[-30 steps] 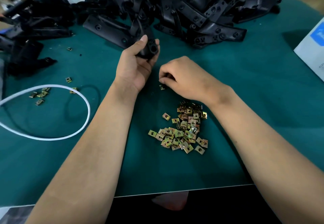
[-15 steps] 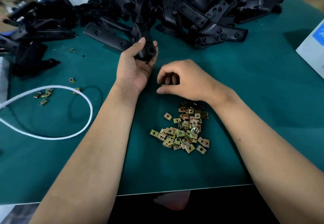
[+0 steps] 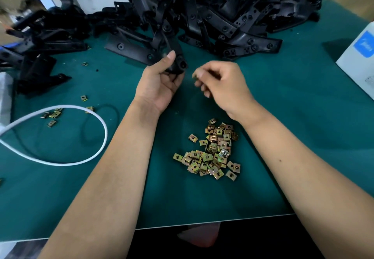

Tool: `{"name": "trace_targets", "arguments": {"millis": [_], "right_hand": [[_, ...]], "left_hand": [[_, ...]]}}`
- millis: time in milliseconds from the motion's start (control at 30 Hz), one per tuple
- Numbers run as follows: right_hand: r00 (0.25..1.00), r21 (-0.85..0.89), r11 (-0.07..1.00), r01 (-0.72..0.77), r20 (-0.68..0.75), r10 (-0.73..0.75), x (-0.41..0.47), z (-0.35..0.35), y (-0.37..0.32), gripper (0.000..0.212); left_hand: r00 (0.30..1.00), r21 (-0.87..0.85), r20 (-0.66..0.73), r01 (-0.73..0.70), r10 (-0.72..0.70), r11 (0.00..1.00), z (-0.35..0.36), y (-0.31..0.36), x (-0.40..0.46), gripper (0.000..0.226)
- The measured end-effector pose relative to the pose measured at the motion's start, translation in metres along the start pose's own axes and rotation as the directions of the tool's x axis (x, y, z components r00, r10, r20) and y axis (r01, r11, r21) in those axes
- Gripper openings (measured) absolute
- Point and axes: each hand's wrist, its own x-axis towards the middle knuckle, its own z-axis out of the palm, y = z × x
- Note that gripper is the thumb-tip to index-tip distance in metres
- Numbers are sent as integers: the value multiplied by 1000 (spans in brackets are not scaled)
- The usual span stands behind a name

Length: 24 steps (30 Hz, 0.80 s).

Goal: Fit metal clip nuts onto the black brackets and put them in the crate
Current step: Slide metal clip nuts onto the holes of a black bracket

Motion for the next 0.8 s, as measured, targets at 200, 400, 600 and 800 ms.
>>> {"name": "trace_targets", "arguments": {"millis": [200,400,600,800], "right_hand": [[960,479,854,-200,-76,268,3,-1,-6,16],[942,549,806,-222,-93,323,3,1,-8,22],[944,581,787,-208,-91,317,0,6,-10,22],[939,494,850,-182,-170,300,-2,10,-10,27]], "left_hand": [[990,121,123,47,-62,991,1,-3,-3,9],[983,142,165,60,-84,988,7,-5,-5,9],[982,131,166,69,-91,989,10,-8,-5,23],[990,147,114,64,-81,987,16,-12,-6,11]]}}
